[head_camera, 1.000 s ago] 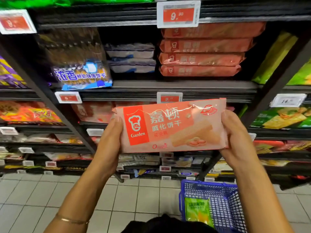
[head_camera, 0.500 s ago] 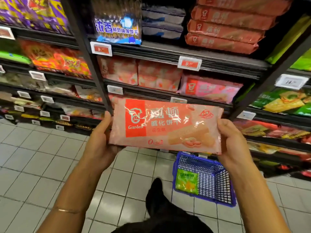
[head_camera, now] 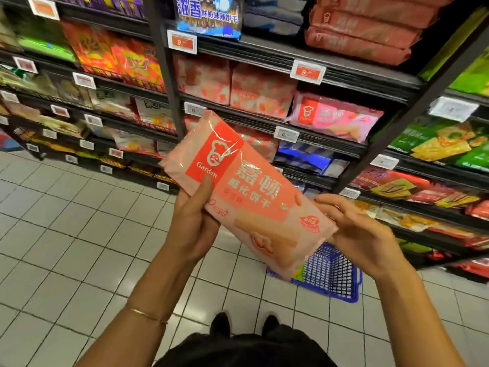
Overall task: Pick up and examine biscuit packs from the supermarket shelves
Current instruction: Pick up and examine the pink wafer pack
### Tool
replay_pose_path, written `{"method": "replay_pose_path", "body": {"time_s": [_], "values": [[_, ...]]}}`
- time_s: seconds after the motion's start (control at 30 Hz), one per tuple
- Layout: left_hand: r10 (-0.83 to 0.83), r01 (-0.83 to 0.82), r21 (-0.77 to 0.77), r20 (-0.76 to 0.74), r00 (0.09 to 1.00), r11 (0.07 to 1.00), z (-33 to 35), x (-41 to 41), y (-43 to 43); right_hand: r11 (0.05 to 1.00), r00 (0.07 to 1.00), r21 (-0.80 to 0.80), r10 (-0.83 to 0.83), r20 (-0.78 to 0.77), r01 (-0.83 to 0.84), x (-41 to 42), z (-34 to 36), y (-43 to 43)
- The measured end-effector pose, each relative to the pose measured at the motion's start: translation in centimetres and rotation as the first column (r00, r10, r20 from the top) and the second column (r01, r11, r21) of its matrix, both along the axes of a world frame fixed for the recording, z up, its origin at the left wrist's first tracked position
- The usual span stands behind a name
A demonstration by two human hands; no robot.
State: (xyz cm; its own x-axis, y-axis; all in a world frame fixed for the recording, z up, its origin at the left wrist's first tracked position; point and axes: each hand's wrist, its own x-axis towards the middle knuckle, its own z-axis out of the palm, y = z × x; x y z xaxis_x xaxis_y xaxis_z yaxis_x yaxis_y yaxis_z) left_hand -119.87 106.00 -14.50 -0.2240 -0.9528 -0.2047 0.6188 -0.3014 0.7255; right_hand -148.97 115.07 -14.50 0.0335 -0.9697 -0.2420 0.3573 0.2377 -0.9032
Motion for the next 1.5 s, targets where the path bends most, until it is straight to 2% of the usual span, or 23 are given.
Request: {"method": "replay_pose_path", "body": {"time_s": [0.07, 0.13, 0.2, 0.27, 0.4, 0.6, 0.77, 0.93, 1.1, 1.27, 1.3, 1.4, 1.5], "values": [[-0.001, 0.003, -0.034, 0.061, 0.998, 0.999, 0.4, -0.5, 0.4, 1.0, 0.962, -0.005, -0.009, -0.272, 0.008, 0.2, 1.3, -0.9], [-0.047, 0.056, -0.06, 0.136, 0.99, 0.997, 0.6, -1.6, 0.9, 0.998, 0.882, 0.01, 0.053, -0.468, -0.054, 1.0, 2.3, -1.6], [-0.1, 0.117, -0.068, 0.21, 0.973, 0.991, 0.7, -2.9, 1.4, 0.994, 0.823, 0.034, 0.104, -0.558, -0.102, 1.9, 2.7, -1.9], [-0.121, 0.135, -0.055, 0.213, 0.97, 0.989, 0.8, -4.0, 1.8, 0.998, 0.801, 0.024, 0.06, -0.596, -0.057, 2.2, 2.8, -1.7], [-0.162, 0.162, 0.003, 0.123, 0.979, 0.987, 0.5, -4.1, 2.5, 0.997, 0.866, 0.072, 0.009, -0.5, 0.031, 2.0, 2.7, -1.0], [-0.249, 0.252, 0.028, 0.285, 0.925, 0.967, -0.9, -3.3, 3.9, 0.992, 0.873, 0.066, -0.06, -0.483, 0.105, 3.5, 2.0, -0.7], [-0.219, 0.205, 0.077, 0.319, 0.922, 0.976, -1.7, -2.1, 3.5, 0.987, 0.913, 0.113, -0.058, -0.403, 0.112, 4.7, 1.3, -0.8], [-0.183, 0.146, 0.181, 0.205, 0.962, 0.973, -1.8, -1.2, 2.5, 0.985, 0.988, 0.137, -0.089, -0.125, 0.106, 5.5, 1.1, -0.7], [-0.23, 0.205, 0.323, 0.041, 0.972, 0.924, -1.2, -0.8, 2.2, 0.992, 0.989, 0.071, -0.094, -0.112, 0.102, 6.2, 1.3, -0.4], [-0.275, 0.291, 0.455, -0.102, 0.956, 0.842, -1.0, -0.3, 1.9, 0.987, 0.97, 0.072, -0.126, -0.207, 0.144, 6.8, 0.8, -0.6], [-0.283, 0.305, 0.465, -0.119, 0.952, 0.831, -0.9, -0.2, 1.8, 0.979, 0.97, 0.098, -0.156, -0.187, 0.177, 6.9, 0.7, -0.6], [-0.284, 0.33, 0.512, -0.169, 0.944, 0.793, -1.0, -0.2, 1.5, 0.957, 0.972, 0.177, -0.235, 0.019, 0.228, 6.9, -0.1, -0.6], [-0.288, 0.33, 0.54, -0.164, 0.943, 0.774, -1.5, -0.2, 1.4, 0.961, 0.971, 0.2, -0.215, 0.103, 0.191, 7.1, 0.1, -0.5]]}}
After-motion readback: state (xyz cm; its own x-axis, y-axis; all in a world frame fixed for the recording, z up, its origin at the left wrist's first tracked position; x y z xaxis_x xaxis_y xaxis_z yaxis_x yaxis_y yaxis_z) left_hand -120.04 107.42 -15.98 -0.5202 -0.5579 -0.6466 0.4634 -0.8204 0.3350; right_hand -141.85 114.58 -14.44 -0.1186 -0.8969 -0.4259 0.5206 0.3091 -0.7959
